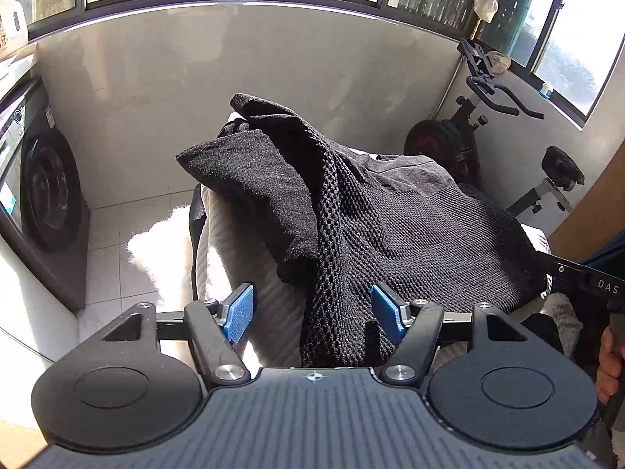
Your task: Fold clothes
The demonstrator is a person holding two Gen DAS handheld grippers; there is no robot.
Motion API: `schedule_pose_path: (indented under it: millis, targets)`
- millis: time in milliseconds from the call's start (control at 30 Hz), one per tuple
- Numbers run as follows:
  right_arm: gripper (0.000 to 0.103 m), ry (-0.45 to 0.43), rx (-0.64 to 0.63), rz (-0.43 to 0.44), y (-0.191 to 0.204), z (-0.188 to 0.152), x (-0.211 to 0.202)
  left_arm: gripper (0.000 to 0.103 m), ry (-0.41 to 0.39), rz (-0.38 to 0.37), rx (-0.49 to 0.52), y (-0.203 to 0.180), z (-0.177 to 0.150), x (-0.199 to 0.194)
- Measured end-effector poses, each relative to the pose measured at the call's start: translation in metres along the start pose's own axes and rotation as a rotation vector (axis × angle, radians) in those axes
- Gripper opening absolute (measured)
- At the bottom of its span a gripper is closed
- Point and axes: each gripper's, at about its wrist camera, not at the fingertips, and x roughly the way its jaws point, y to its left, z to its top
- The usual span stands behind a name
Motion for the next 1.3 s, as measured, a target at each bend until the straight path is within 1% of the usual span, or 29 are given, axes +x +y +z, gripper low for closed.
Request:
schedule_pose_path:
  millis: [67,133,167,200,333,400,500,633,733,900,1067,1200,1267,1300]
  targets:
    - [0.078,-0.062,-0.021,-0.051,0.001,-0.001,-0.009,0.077,-0.063,0.072,0.073,-0.014,-0.001,-0.013]
    - [0.088,-0.095,-0.052,-0.08,0.002,-0.003,-0.016,0.095,-0.11,0.112,0.119,-0.027,-0.002,-0.022]
    - [0.101,-0.1,-0.061,-0.094,0.004,-0.006,-0.018,0.096,-0.123,0.125,0.128,-0.034,-0.002,-0.023]
    - [0.102,-0.106,-0.066,-0.109,0.006,-0.009,-0.02,0.097,-0.136,0.138,0.137,-0.041,-0.003,-0.024]
    - [0.102,-0.124,-0.069,-0.138,0.015,-0.024,-0.026,0.098,-0.152,0.179,0.141,-0.059,-0.011,-0.024]
    - [0.102,-0.14,-0.055,-0.145,0.016,-0.032,-0.032,0.098,-0.15,0.182,0.128,-0.064,-0.014,-0.023]
    - [0.102,-0.177,0.002,-0.157,0.008,-0.038,-0.043,0.1,-0.14,0.172,0.098,-0.069,-0.02,-0.021]
    - [0.102,-0.159,0.055,-0.137,-0.002,-0.039,-0.051,0.101,-0.126,0.181,0.086,-0.074,-0.027,-0.021]
    - [0.102,-0.165,0.034,-0.146,0.001,-0.044,-0.061,0.101,-0.123,0.194,0.082,-0.076,-0.034,-0.024]
    - [0.102,-0.175,-0.002,-0.153,0.008,-0.054,-0.081,0.102,-0.148,0.204,0.101,-0.088,-0.042,-0.031]
    - [0.102,-0.143,0.01,-0.138,0.0,-0.062,-0.096,0.102,-0.156,0.196,0.108,-0.106,-0.054,-0.04]
    - [0.102,-0.146,-0.03,-0.193,-0.012,-0.074,-0.111,0.102,-0.182,0.199,0.087,-0.123,-0.078,-0.056]
    - [0.102,-0.124,-0.048,-0.178,-0.017,-0.083,-0.123,0.102,-0.171,0.199,0.058,-0.131,-0.095,-0.063]
    - [0.102,-0.1,-0.057,-0.156,-0.018,-0.09,-0.131,0.102,-0.158,0.199,0.043,-0.136,-0.103,-0.067]
